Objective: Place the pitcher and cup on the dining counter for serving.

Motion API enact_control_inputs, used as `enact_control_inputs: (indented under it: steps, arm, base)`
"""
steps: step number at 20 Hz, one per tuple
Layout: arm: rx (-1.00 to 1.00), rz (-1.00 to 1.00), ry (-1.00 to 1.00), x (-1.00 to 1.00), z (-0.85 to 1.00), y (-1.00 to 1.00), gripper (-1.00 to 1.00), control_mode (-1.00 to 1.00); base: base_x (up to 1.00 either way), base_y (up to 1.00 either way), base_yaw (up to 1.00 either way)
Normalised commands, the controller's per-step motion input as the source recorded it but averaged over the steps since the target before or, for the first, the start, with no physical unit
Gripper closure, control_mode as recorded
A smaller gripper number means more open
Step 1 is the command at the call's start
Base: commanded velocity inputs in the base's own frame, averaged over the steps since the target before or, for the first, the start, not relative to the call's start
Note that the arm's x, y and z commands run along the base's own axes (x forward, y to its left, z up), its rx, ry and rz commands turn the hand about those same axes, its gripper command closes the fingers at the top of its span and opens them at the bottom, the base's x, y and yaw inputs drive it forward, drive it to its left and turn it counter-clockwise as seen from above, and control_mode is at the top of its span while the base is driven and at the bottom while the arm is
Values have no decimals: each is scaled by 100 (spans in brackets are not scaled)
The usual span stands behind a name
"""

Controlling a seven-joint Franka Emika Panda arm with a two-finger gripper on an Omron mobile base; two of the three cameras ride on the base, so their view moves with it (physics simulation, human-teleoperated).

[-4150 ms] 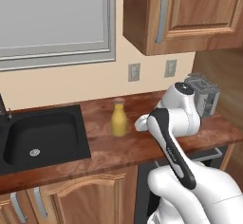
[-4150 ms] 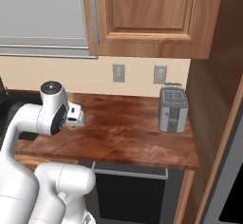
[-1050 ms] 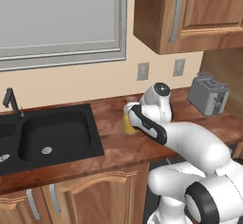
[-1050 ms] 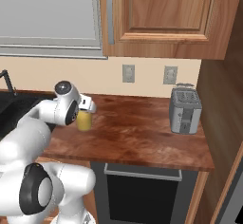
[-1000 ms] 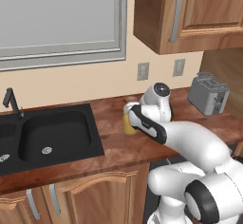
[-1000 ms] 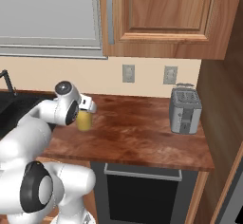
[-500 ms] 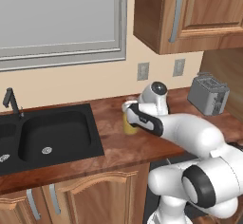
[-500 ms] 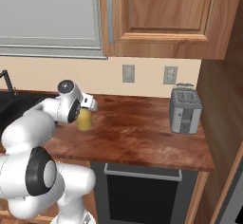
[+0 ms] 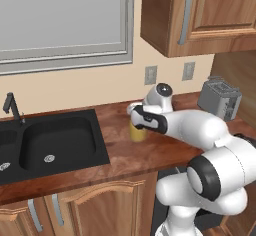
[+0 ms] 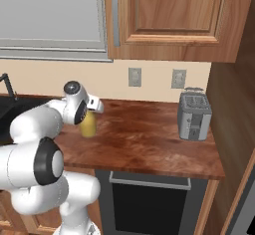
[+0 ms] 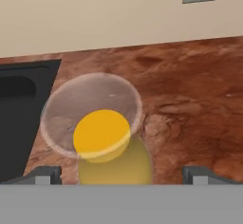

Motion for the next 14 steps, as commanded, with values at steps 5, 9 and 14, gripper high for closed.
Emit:
enact_control_inputs:
  steps: [5, 9, 14]
  arm:
    - [0, 0, 0, 21, 0, 5, -100, -100]
    - [0, 0, 0, 17, 0, 8, -100, -100]
    - [0, 0, 0, 7, -3, 6, -100, -100]
  base:
    - [0, 0, 0]
    - [0, 0, 0]
    - [0, 0, 0]
